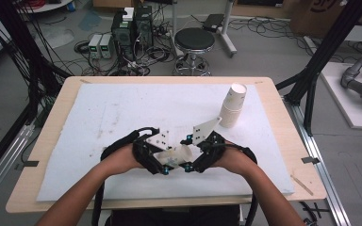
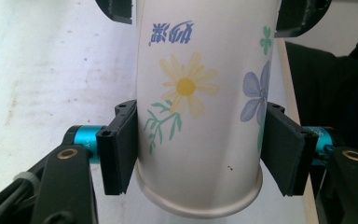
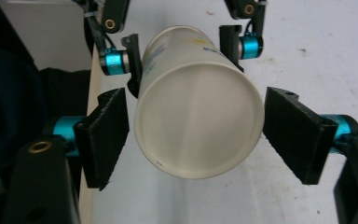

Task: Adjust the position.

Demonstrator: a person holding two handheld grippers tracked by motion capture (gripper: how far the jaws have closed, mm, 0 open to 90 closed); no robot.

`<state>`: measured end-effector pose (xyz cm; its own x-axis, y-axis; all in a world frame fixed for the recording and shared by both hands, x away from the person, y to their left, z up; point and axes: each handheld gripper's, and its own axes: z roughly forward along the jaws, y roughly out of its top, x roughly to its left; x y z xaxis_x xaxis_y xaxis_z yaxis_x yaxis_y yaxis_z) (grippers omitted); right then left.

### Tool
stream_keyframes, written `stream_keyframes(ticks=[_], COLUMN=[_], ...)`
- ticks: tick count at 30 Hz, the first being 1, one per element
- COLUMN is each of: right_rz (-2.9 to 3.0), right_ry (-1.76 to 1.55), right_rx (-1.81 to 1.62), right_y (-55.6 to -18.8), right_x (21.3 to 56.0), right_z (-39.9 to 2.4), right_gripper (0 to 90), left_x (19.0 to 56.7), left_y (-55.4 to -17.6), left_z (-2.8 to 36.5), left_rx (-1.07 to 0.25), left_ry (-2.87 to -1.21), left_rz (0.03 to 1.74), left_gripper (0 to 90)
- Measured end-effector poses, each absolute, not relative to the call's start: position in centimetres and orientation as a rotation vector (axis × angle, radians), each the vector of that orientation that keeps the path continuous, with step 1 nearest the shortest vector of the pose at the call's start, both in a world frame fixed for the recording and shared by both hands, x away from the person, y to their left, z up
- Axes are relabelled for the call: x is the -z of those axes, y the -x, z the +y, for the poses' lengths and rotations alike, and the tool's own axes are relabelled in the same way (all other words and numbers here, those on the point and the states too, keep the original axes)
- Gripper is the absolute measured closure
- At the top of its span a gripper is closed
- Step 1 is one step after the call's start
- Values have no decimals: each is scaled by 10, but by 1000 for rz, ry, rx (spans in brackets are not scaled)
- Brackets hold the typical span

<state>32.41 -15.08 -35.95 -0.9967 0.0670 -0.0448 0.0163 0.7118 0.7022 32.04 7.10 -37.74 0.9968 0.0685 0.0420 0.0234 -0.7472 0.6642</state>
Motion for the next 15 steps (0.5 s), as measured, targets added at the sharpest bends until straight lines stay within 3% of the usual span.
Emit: stream_keyframes(ticks=[6,7,12,15], right_rz=[2881,2898,2903,2897], right_ry=[-11,11,25,16], right_rx=[-1107,-1089,-1092,-1110], right_y=[-324,-324,-324,-324], right_x=[360,361,362,360], right_z=[-146,-146,-146,-149], right_gripper=[302,361,375,376], left_x=[380,380,381,381], left_y=[-320,-320,-319,-319], left_z=[68,68,68,70], left_rx=[-60,-56,-48,-55], left_ry=[-2437,-2439,-2438,-2404], left_rz=[47,46,39,52], left_gripper=[341,341,340,279])
